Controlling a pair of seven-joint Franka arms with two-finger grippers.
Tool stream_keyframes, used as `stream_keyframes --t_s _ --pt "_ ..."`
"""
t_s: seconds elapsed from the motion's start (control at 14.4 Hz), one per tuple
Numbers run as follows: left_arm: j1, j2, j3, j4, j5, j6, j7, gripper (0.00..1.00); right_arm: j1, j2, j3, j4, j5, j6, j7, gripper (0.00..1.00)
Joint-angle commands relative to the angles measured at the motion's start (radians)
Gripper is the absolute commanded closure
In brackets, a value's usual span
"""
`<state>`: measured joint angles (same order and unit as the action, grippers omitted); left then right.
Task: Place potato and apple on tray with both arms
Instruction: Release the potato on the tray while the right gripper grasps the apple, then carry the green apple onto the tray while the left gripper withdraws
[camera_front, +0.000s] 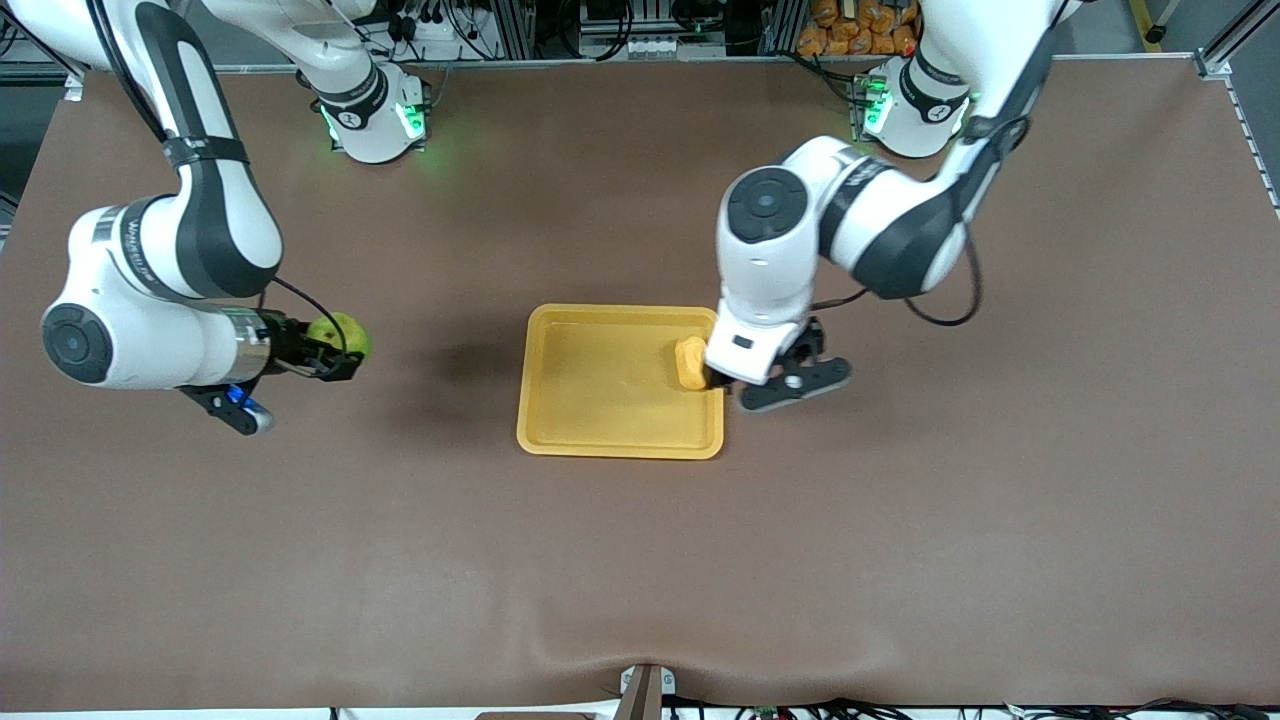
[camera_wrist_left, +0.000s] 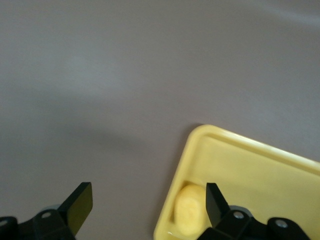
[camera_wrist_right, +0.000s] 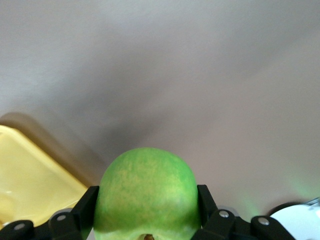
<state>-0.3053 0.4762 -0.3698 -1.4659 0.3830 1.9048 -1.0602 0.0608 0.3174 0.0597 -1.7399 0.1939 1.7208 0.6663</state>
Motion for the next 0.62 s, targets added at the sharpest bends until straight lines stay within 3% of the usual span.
stream_keyframes --t_s 0.0,0.35,0.56 --pt "0.089 -0.085 -0.008 -0.025 -0.068 -0.038 0.08 0.0 0.039 0.061 0.022 0.092 0.027 0.002 0.137 1.0" --pt "0.215 -0.18 -0.011 -0.031 -0.128 -0.183 0.293 0.0 0.163 0.132 0.026 0.112 0.029 0.146 0.376 1.0" --pt "0.342 -0.284 -0.012 -0.069 -0.209 -0.216 0.469 0.0 0.209 0.182 0.028 0.172 0.029 0.164 0.475 1.0"
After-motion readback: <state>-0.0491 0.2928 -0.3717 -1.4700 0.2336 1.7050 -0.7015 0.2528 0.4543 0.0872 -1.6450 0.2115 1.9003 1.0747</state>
